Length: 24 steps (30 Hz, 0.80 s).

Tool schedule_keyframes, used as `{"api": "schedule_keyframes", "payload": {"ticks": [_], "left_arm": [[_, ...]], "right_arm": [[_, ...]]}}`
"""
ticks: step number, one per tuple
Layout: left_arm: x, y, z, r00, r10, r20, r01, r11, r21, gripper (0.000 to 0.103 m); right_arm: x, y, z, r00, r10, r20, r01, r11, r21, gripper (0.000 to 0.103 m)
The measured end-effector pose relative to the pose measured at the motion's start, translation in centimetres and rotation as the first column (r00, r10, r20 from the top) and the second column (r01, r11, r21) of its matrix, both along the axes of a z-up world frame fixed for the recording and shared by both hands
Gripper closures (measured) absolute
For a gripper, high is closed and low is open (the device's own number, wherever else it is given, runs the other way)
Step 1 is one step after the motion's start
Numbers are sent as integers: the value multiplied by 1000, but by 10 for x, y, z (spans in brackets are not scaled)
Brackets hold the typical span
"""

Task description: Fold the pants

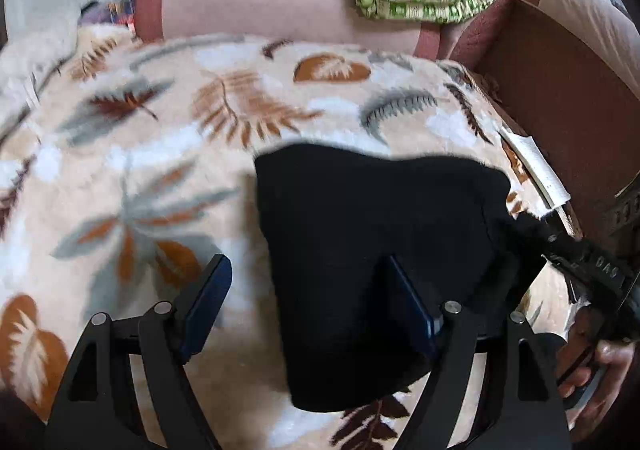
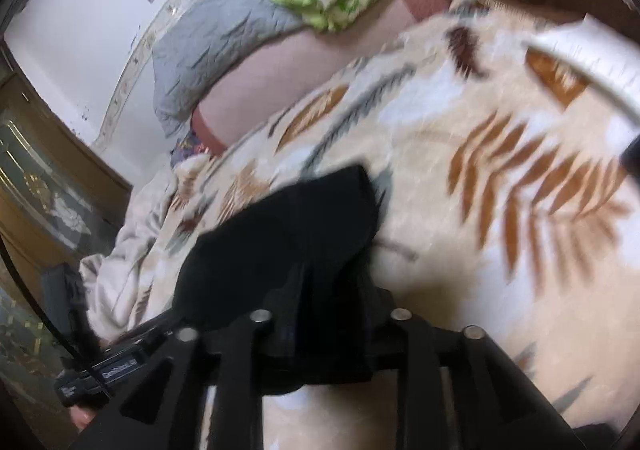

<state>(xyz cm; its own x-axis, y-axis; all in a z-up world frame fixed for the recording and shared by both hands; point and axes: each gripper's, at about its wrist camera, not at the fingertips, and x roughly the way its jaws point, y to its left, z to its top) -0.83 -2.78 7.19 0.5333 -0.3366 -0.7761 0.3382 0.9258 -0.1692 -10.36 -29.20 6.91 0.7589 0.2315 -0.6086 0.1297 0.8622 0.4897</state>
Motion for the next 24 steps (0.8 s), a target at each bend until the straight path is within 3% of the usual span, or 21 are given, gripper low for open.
{"api": "schedule_keyframes", "payload": {"ticks": [5,10,16,24], "left_arm": [[13,-3,13,999,16,41,-17,1000,22,24],[32,-11,5,998,51,29,-52,998,37,24],[44,-15,-6,999,52,2,-52,997,54,24],[54,-20,-18,998,57,-11,-57,997,56,22]], "right_arm": [[11,18,34,993,92,68,-83,988,-132,76],[50,49,27,985,169,13,-162,958,-238,76],[75,59,-1,981,186,-56,-194,954,-230,76],[90,57,-19,981,174,-82,-186,965,-184,75]]}}
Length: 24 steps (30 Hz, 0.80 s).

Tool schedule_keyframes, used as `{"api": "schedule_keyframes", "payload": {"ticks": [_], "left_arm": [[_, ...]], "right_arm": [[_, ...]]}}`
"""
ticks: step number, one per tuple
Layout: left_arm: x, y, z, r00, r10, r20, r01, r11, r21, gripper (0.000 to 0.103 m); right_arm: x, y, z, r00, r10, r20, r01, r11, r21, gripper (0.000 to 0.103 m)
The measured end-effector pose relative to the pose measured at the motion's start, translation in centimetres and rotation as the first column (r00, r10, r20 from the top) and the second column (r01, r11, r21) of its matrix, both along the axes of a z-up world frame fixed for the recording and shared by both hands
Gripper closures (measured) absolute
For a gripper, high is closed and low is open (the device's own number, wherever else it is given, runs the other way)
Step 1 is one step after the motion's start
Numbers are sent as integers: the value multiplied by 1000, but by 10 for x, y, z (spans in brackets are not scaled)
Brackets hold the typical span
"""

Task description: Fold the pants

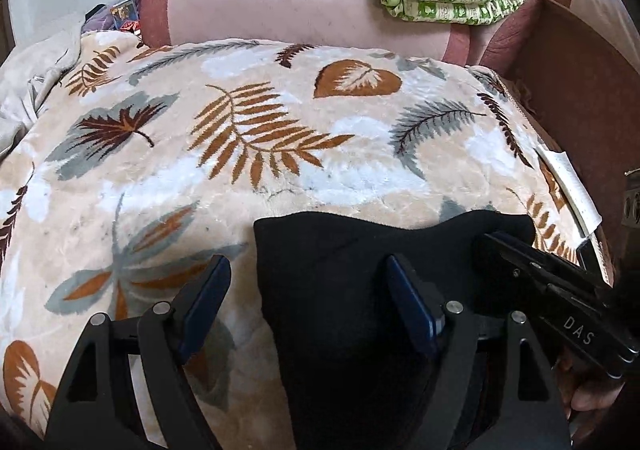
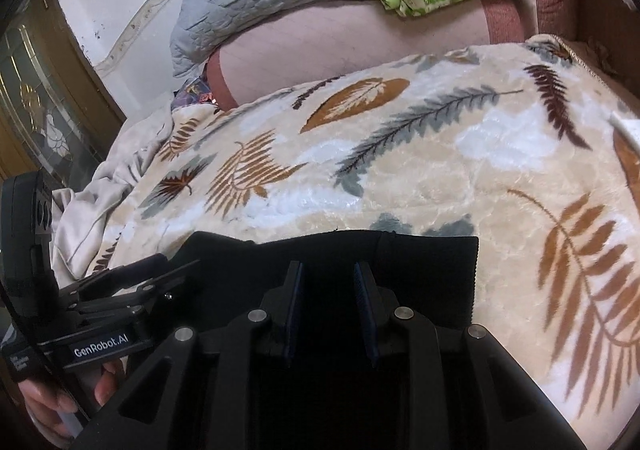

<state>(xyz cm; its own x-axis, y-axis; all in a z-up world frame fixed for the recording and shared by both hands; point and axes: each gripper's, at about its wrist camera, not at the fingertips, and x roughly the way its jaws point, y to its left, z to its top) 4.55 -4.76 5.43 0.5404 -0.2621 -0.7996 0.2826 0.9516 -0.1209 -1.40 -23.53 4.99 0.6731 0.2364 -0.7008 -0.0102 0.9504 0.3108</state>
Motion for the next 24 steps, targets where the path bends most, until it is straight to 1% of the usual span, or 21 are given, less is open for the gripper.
{"api": "schedule_keyframes", "payload": {"ticks": [3,7,11,16,19,22,24], "left_arm": [[2,-2,-3,1000,6,-1,-6,1000,-2,20],[1,-1,-2,1000,1,-9,-1,1000,-4,20],[-7,3,6,1000,-2,-14,1,1000,-13,20],[-29,8,14,1000,-17,-12,17,999,-30,20],[-45,8,13,999,-33,-17,33,999,-29,20],[-60,5,4,998,-54,-35,54,998,-15,20],[-68,5,-4,998,-48,-43,47,999,-18,20]], "right_arm": [[3,0,-1,1000,2,-5,-2,1000,-3,76],[-7,-3,10,1000,6,5,-6,1000,4,76],[-27,-9,24,1000,5,22,-6,999,33,69],[-56,-8,32,1000,17,26,-18,1000,18,69],[-73,-5,32,999,29,23,-29,999,13,69],[-87,-1,28,999,35,10,-35,999,-1,69],[-95,0,22,999,36,-6,-36,999,-15,69]]}}
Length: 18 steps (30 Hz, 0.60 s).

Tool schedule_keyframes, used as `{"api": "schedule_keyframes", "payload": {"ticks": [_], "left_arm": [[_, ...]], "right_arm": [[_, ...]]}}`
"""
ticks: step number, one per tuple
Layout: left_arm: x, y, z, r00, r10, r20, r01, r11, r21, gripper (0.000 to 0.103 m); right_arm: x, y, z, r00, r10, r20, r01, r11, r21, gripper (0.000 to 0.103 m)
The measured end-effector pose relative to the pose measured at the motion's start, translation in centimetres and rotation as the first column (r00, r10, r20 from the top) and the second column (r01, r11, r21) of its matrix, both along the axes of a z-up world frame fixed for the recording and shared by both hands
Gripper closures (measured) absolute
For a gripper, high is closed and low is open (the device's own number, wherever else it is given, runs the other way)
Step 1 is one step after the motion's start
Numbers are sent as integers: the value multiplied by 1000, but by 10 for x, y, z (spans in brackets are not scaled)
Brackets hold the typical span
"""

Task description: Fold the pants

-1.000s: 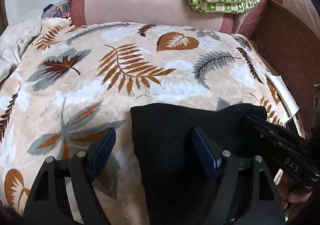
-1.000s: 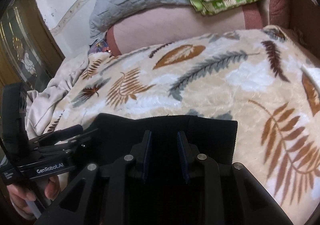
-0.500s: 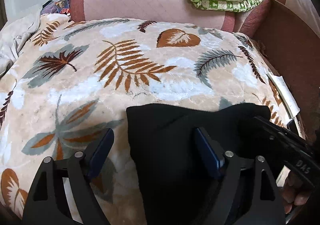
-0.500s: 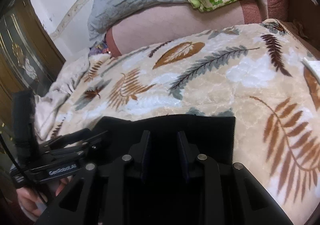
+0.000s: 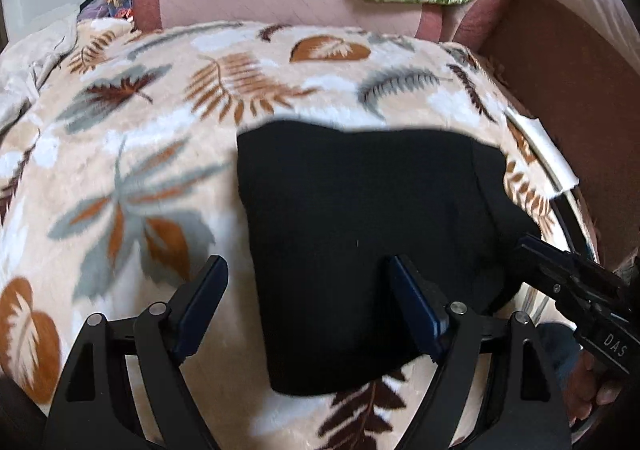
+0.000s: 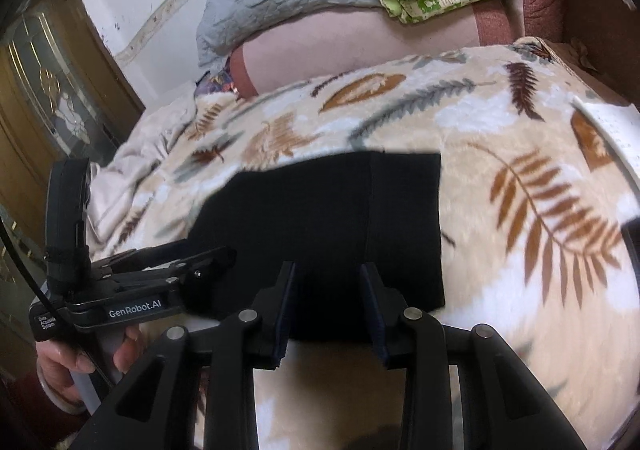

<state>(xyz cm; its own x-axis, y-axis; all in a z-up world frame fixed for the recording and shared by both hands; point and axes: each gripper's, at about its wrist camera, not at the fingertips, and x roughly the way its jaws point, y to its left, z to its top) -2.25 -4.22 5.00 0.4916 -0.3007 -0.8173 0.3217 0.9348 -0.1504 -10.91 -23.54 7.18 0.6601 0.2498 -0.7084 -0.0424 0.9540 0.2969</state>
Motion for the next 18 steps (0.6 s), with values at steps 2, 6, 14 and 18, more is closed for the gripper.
{"api": "schedule_keyframes", "payload": {"ticks": [2,6,14,18], "left_arm": [[-4,4,-5,1000,19,-7,-19,999,-33,19],[-5,13,-13,998,53,-25,-55,994,-90,17],[-15,9,7,1000,13,12,-13,1000,-2,17],[-18,9,9,1000,11,15,-11,1000,-13,17]], "right_arm": [[-7,0,-11,999,-13,-34,13,1000,2,69],[-18,-1,-17,999,-12,-38,13,1000,19,71],[-21,-26,12,996,-81,42,79,995,53,68],[-13,-21,21,995,-73,69,70,996,47,68]]}}
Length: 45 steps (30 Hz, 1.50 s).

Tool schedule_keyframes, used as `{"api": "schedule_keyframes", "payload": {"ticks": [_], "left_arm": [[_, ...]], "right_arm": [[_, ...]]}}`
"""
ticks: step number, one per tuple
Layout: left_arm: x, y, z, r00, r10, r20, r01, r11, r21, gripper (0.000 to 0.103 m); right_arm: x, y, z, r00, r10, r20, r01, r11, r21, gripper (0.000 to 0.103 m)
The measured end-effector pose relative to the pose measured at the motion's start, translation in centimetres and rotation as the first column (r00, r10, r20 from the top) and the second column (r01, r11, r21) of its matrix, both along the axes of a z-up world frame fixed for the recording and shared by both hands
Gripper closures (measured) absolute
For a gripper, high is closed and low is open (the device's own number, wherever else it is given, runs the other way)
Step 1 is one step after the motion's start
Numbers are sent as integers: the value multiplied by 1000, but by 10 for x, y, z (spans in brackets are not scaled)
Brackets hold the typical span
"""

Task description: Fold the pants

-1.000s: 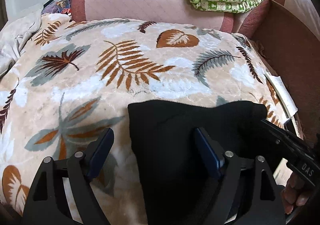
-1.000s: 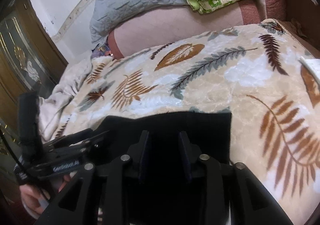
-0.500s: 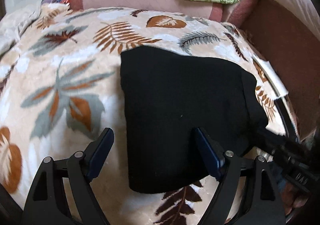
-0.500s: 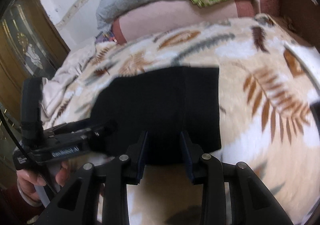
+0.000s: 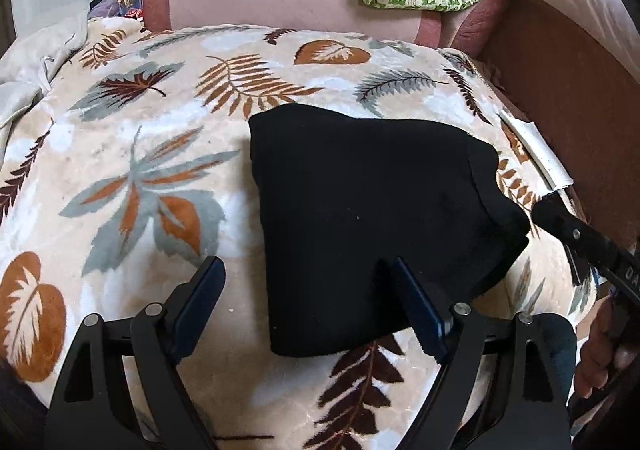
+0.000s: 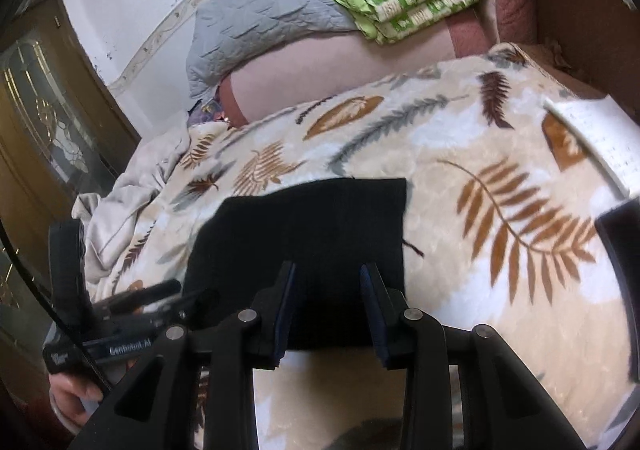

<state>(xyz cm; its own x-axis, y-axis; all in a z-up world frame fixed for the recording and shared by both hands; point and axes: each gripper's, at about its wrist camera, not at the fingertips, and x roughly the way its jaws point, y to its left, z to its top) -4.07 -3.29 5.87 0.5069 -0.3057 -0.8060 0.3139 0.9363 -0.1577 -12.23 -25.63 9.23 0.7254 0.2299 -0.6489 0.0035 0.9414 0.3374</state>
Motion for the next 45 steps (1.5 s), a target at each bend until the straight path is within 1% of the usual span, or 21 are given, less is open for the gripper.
{"api": "schedule_keyframes", "payload": {"ticks": [2,5,6,9,13,14,15,16,19,21,23,24,26,27,30,34,36,38,40,42,45], "left_arm": [[1,-2,-6,1000,-2,-15,2,1000,13,17],[3,1,-12,1000,1,-29,-2,1000,-10,16],[5,2,-14,999,-4,-45,3,1000,-19,16],[5,2,-14,999,-2,-54,1,1000,-27,16],[5,0,-4,999,-16,-38,15,1000,-18,17],[5,1,1,999,-18,-30,17,999,-29,17],[5,2,5,1000,-16,-21,15,999,-35,17],[5,4,8,1000,-14,-13,14,999,-39,17],[8,3,14,1000,-26,4,27,999,-40,16],[11,0,11,1000,-29,4,30,999,-19,17],[16,-2,1,999,-27,-22,27,1000,-4,17],[17,-3,-5,999,-27,-42,27,1000,3,17],[18,-1,-11,998,-21,-51,21,1000,-4,16],[18,0,-11,999,-18,-51,17,1000,-13,16],[18,-2,-7,999,-17,-50,17,1000,-6,16],[16,-8,6,999,-33,-12,33,999,2,16],[16,-11,10,999,-46,1,46,999,1,16],[17,-16,14,998,-63,14,63,998,4,16],[19,-20,16,997,-74,20,74,997,9,16],[21,-23,17,997,-81,17,81,997,9,16],[24,-28,15,997,-81,17,81,996,25,16]], "right_arm": [[7,5,-6,999,-10,-33,9,1000,-18,68],[13,6,-28,993,-24,-119,22,1000,-18,68],[12,6,-34,991,-31,-126,29,999,-22,68],[5,4,-40,993,-43,-106,42,999,-15,68],[0,-4,-27,996,-39,-82,41,999,23,68],[-1,-5,-24,996,-43,-75,45,999,24,67],[-3,-7,-21,997,-49,-66,51,998,25,62],[-4,-10,-18,997,-58,-60,59,998,26,61],[-5,-14,-17,995,-78,-55,80,996,35,61],[-2,-14,-21,995,-73,-69,77,996,52,61],[3,-9,-32,992,-66,-111,71,996,48,61],[3,-8,-35,991,-64,-117,70,997,43,61],[2,-5,-35,992,-64,-107,68,997,34,60],[1,-6,-34,993,-61,-104,65,997,39,59],[0,-12,-28,994,-67,-91,73,995,64,56],[-2,-16,-21,994,-84,-72,88,994,65,52],[-2,-18,-21,993,-89,-73,95,993,73,48],[-3,-19,-21,993,-92,-75,98,992,76,47],[-3,-19,-21,993,-92,-75,98,992,78,45],[-3,-20,-21,993,-92,-73,98,992,83,40],[-4,-22,-22,992,-98,-74,105,990,92,39]]}}
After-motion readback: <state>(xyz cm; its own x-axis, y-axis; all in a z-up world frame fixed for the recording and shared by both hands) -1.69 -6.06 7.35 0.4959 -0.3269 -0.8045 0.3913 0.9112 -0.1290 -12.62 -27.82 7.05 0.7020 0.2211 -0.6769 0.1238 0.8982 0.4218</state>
